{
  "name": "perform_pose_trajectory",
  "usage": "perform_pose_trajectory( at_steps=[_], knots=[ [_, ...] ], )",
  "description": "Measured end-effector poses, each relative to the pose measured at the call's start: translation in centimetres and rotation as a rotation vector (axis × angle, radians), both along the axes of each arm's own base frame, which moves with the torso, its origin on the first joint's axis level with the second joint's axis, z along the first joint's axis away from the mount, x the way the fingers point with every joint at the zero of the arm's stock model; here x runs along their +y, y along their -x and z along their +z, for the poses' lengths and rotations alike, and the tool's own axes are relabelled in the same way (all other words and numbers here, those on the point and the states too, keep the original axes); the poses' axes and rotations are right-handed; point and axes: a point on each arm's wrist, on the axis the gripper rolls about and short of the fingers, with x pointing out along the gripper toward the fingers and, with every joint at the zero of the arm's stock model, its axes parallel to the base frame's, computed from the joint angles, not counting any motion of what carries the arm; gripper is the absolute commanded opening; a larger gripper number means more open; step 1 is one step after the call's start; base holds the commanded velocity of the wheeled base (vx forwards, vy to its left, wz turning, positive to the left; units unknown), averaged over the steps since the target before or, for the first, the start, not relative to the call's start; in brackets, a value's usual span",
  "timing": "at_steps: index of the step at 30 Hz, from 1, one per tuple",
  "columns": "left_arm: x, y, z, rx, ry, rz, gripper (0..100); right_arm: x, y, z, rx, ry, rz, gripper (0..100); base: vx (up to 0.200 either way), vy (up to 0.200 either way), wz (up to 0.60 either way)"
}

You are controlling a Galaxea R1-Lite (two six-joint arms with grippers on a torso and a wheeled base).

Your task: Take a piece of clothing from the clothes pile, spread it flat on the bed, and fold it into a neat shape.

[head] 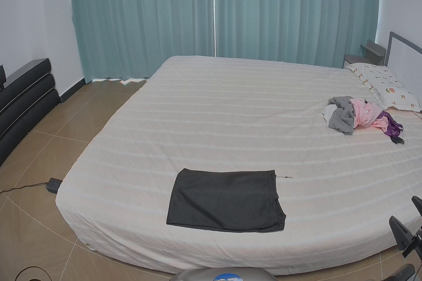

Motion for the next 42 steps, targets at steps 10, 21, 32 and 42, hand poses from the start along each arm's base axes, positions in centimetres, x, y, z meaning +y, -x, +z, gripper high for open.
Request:
perform_pose_trajectory(
  at_steps=[10, 21, 32, 42],
  knots=[
    [0.2, 3.8, -2.1, -0.021, -0.120, 0.132, 100, 0.0, 4.3, 0.0, -0.194, 0.076, 0.014, 100, 0.000, 0.000, 0.00],
    [-0.1, 4.8, -4.9, -0.034, -0.200, 0.156, 100, -0.1, 4.0, -1.2, -0.343, 0.133, -0.062, 100, 0.000, 0.000, 0.00],
    [-0.5, 2.2, -10.5, 0.113, -0.266, -0.004, 100, -0.3, 3.2, -4.0, -0.203, 0.092, -0.143, 100, 0.000, 0.000, 0.00],
    [-0.7, 2.0, -11.5, 0.171, -0.240, -0.119, 100, -0.4, 3.2, -4.7, -0.135, 0.037, -0.178, 100, 0.000, 0.000, 0.00]
  ],
)
